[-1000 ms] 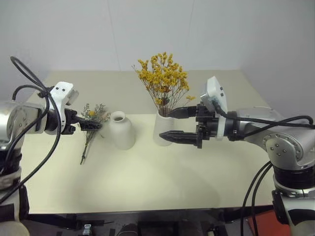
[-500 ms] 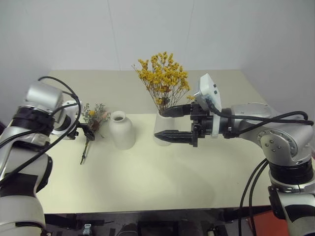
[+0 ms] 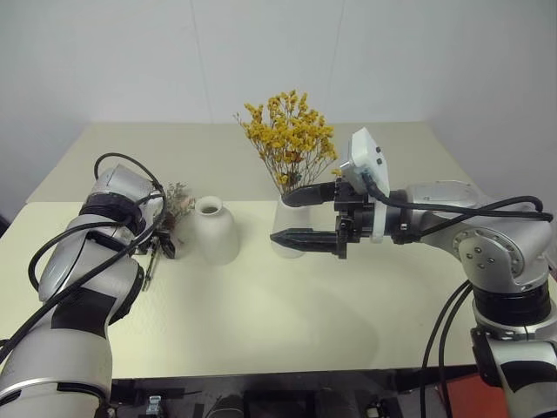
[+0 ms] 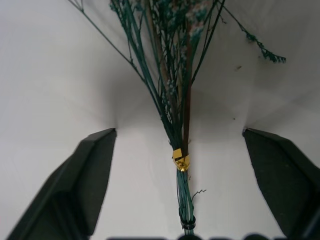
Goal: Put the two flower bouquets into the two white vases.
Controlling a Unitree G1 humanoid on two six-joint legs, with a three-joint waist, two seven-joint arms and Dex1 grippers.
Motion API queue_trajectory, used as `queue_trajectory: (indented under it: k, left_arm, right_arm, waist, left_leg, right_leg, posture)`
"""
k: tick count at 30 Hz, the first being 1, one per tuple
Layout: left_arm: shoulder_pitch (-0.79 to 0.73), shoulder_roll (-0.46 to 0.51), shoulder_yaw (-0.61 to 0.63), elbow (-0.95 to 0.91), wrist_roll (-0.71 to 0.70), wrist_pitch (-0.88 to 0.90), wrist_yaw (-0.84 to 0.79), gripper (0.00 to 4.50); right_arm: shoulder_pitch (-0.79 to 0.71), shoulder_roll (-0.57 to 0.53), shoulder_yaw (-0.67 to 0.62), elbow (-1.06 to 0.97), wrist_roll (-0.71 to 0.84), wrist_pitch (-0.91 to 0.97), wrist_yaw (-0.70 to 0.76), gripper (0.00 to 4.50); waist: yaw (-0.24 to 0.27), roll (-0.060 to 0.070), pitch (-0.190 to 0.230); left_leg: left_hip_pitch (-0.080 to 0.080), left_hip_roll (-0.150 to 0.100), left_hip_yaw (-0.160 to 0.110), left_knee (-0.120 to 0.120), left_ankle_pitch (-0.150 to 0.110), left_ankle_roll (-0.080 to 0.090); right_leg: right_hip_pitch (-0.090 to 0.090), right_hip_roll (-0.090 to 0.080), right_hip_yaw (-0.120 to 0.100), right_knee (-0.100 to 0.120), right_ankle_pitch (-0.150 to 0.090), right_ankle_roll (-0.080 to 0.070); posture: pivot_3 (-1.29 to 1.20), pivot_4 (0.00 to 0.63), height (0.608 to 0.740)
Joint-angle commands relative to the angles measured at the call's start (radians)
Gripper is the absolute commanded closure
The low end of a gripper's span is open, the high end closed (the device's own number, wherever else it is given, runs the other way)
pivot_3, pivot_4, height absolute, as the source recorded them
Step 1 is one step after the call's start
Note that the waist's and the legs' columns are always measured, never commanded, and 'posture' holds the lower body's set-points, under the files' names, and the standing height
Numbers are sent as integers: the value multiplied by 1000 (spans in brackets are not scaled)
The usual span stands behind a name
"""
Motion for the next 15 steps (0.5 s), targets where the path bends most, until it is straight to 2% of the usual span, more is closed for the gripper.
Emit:
queue_trajectory:
  k: [1, 6, 11, 15]
  left_arm:
    - [-28, 2, 19, 13, 52, -9, -24, 1456]
    - [-22, -3, 44, 17, 88, -3, -35, 3004]
    - [-30, 4, 81, 2, 105, 3, -28, 4367]
    - [-48, 11, 112, -43, 115, 4, -33, 4482]
  right_arm:
    - [-1, -12, -41, -32, 14, 6, -8, 0]
    - [-3, -14, -38, -25, 11, 3, -7, 0]
    - [-4, -14, -32, -17, 3, -3, -3, 0]
    - [-1, -12, -31, -14, -1, -9, -1, 0]
  waist:
    - [0, 0, 0]
    - [0, 0, 0]
    - [0, 0, 0]
    - [0, 0, 0]
  left_leg:
    - [0, 0, 0, 0, 0, 0]
    - [0, 0, 0, 0, 0, 0]
    - [0, 0, 0, 1, 0, 0]
    - [0, 0, -1, 1, 0, 0]
  right_leg:
    - [0, 0, 0, 0, 0, 0]
    - [0, 0, 0, 1, 0, 0]
    - [0, 0, 0, 1, 0, 0]
    - [0, 0, 0, 1, 0, 0]
  posture:
    - [0, 150, 740]
    - [0, 150, 740]
    - [0, 150, 740]
    - [0, 150, 740]
